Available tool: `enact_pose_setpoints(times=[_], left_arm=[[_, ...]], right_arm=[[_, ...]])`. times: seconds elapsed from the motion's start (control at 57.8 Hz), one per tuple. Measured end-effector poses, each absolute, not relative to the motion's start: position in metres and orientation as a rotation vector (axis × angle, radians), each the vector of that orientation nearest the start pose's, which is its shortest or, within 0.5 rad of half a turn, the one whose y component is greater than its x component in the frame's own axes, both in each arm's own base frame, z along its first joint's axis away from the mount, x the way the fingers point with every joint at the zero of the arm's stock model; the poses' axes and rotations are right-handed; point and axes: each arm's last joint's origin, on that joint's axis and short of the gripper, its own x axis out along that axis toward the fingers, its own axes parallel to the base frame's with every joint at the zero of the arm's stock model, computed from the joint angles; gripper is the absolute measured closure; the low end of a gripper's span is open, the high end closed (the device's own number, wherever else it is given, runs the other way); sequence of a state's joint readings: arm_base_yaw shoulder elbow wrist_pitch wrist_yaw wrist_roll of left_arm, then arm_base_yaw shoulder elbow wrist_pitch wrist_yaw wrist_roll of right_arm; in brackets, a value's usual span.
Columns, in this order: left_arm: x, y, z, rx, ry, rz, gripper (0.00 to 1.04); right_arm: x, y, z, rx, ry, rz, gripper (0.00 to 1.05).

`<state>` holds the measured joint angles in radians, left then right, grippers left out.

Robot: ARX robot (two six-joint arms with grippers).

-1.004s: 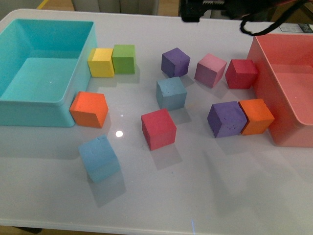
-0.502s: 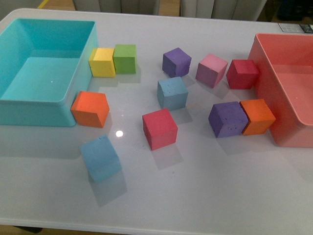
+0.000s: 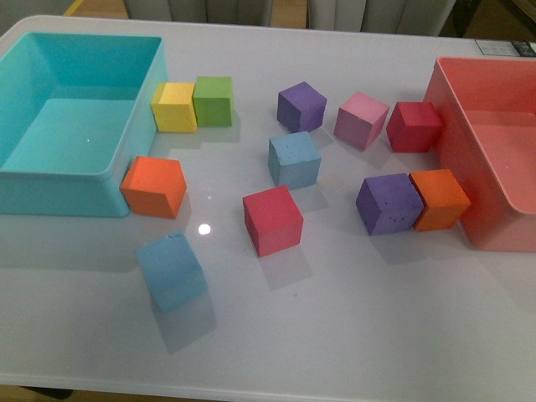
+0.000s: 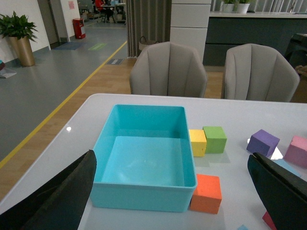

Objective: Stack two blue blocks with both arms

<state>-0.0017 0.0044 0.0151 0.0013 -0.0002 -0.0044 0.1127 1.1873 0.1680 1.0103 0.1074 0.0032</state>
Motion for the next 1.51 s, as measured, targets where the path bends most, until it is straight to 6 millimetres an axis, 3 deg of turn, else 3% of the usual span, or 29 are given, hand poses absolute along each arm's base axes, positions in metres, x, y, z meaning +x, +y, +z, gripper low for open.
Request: enact_pose_setpoints(times=[0.104,0.277,0.502,1.506], left_arm=[[0.097,0.000,0.168,-0.004,-0.012,-0.002,0.09],[0.097,0.000,0.168,-0.004,-0.012,-0.002,0.09],[0.097,0.000,0.168,-0.004,-0.012,-0.002,0.09],[0.097,0.000,0.168,-0.004,-0.012,-0.002,0.09]], right_arm=[[0.179,0.013,0.160,0.001,0.025,0.002,1.03],[0.163,0.001,0.162,0.003,0.014,0.000,1.03],[0.147,0.000,0.163,0.003,0.012,0.000,1.03],[0.112,0.000,0.172,0.003,-0.017,0.000,1.03]])
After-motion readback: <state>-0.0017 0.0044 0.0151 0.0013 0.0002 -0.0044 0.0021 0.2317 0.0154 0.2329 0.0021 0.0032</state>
